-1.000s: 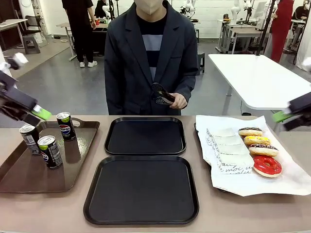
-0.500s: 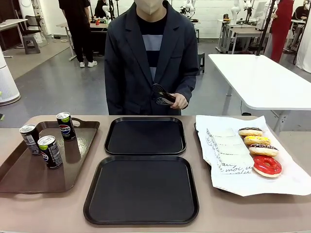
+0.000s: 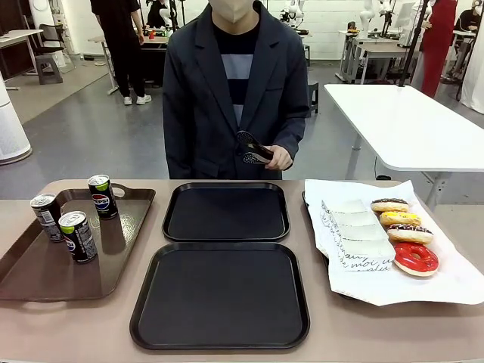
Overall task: Set up donuts and drinks on trays.
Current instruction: Pick up one Pepsi coke and place it on the Flat Tray.
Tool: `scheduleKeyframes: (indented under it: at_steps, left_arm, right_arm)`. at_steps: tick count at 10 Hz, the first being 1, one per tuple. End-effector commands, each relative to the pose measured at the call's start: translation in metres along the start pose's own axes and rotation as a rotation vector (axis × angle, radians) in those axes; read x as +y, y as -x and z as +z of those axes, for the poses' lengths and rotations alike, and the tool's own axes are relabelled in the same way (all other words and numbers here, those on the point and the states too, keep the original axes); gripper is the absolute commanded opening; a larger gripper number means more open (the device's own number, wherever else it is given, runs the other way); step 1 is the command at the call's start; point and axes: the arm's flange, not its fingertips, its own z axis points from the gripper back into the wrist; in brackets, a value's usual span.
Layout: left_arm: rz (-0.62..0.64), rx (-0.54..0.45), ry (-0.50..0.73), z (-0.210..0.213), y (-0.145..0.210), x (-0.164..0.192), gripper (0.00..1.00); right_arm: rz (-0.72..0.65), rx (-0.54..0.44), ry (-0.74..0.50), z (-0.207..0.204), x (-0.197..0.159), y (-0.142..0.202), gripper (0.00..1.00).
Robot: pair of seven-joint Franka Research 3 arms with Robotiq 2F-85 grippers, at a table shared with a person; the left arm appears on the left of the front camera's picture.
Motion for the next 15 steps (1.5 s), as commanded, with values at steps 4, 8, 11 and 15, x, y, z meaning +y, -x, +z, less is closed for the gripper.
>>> scheduleKeyframes:
  at_steps: [4,8,11,15]
  left_arm:
    - [0.026,-0.055,0.002,0.01,0.008,0.006,1.0]
    - [0.023,-0.034,0.004,0.011,0.004,0.007,1.0]
    - [0.023,-0.034,0.004,0.011,0.004,0.007,1.0]
    - [0.023,-0.034,0.004,0.011,0.004,0.007,1.0]
  right_arm:
    - [0.043,-0.02,-0.016,0.007,-0.006,-0.004,1.0]
    - [0.011,-0.011,-0.005,0.006,-0.014,0.0,1.0]
    - [0.011,-0.011,-0.005,0.006,-0.014,0.0,1.0]
    - [0.011,-0.011,-0.005,0.006,-0.014,0.0,1.0]
